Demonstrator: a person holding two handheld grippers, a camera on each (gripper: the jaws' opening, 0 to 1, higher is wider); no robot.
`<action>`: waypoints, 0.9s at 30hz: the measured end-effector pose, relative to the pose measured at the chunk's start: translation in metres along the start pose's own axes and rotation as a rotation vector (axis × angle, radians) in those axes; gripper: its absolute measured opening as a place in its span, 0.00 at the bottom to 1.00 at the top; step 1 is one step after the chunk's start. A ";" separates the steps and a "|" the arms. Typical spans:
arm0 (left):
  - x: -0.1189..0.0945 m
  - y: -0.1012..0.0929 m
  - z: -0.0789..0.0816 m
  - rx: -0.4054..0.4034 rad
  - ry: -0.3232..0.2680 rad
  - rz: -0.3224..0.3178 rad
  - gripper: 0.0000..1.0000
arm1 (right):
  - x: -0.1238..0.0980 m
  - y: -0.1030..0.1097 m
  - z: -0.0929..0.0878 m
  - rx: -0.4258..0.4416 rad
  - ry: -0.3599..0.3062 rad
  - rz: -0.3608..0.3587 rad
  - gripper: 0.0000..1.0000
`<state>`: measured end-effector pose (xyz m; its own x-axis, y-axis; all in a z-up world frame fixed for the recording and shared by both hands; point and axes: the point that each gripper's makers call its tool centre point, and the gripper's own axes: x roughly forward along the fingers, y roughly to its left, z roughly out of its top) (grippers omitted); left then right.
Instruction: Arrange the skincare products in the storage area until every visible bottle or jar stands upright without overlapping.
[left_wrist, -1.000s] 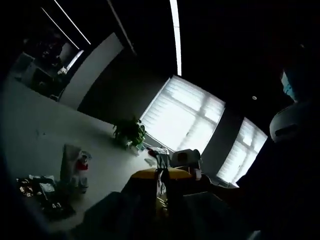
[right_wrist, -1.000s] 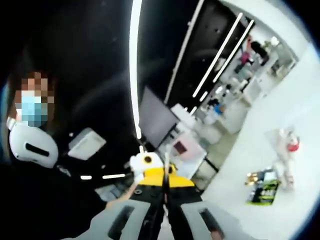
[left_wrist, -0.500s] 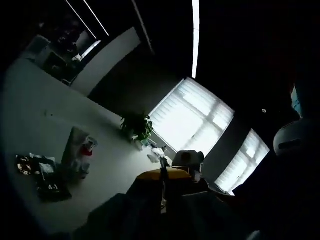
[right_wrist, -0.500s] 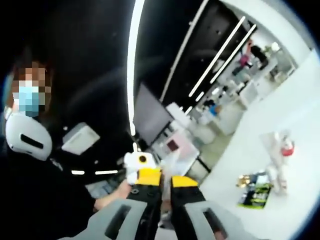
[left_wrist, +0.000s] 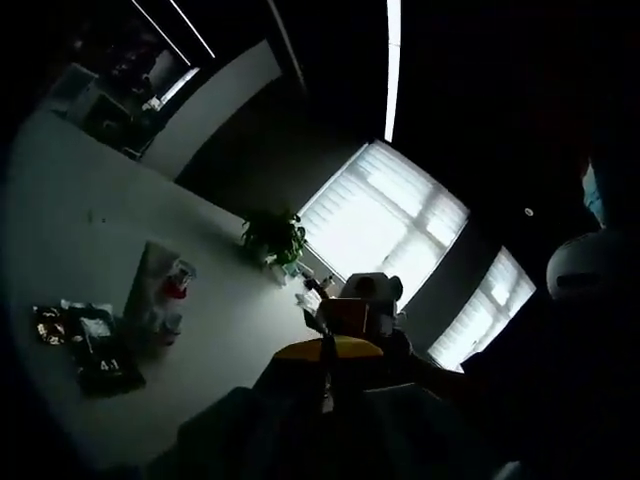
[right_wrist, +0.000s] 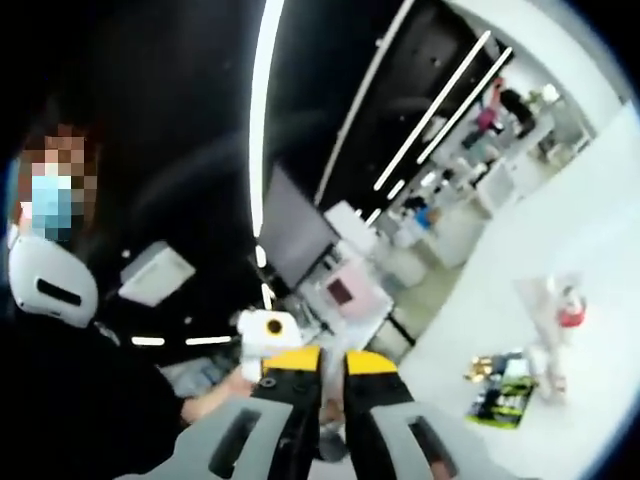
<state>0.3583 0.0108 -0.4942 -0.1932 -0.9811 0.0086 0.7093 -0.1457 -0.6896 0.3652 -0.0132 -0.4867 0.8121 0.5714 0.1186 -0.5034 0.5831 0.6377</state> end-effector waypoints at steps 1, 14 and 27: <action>0.000 0.001 0.000 -0.007 -0.003 0.001 0.00 | 0.000 -0.001 0.000 -0.022 -0.002 -0.003 0.00; -0.011 0.019 -0.007 -0.037 0.009 0.049 0.00 | 0.006 -0.013 -0.014 -0.105 0.067 -0.055 0.00; -0.040 0.064 -0.019 -0.060 0.080 0.143 0.00 | 0.001 -0.041 -0.034 -0.166 0.169 -0.159 0.28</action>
<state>0.3992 0.0429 -0.5524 -0.1477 -0.9778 -0.1488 0.6925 0.0052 -0.7214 0.3770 -0.0168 -0.5388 0.8310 0.5452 -0.1099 -0.4265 0.7515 0.5033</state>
